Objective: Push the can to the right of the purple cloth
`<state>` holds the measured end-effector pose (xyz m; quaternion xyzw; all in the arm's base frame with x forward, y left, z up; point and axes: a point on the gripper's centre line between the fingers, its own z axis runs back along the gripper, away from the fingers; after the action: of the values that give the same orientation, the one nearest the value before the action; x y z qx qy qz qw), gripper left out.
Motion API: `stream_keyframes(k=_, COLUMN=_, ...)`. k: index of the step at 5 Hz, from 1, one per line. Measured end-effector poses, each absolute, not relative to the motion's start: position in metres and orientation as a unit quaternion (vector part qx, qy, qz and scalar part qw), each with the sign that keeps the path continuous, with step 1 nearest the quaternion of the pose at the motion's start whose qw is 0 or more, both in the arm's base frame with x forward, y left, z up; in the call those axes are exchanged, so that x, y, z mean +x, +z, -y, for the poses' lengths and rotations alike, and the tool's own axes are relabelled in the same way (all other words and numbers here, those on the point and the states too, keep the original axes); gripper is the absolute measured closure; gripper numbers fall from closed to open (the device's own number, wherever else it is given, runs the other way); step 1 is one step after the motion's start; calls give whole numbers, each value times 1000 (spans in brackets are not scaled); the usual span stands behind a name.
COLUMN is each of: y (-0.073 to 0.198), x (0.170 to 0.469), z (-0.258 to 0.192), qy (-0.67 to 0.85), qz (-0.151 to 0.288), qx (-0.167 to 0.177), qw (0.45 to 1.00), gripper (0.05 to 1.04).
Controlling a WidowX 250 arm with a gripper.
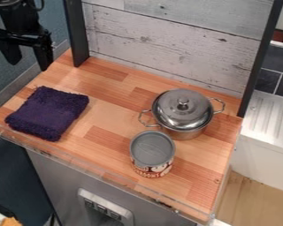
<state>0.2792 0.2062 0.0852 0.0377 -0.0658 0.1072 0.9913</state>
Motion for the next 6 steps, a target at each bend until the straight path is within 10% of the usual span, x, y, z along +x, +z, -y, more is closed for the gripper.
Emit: stream_keyframes(k=6, y=50, x=269, z=43, qy=-193, qz=62, qx=2, qw=979, gripper=83)
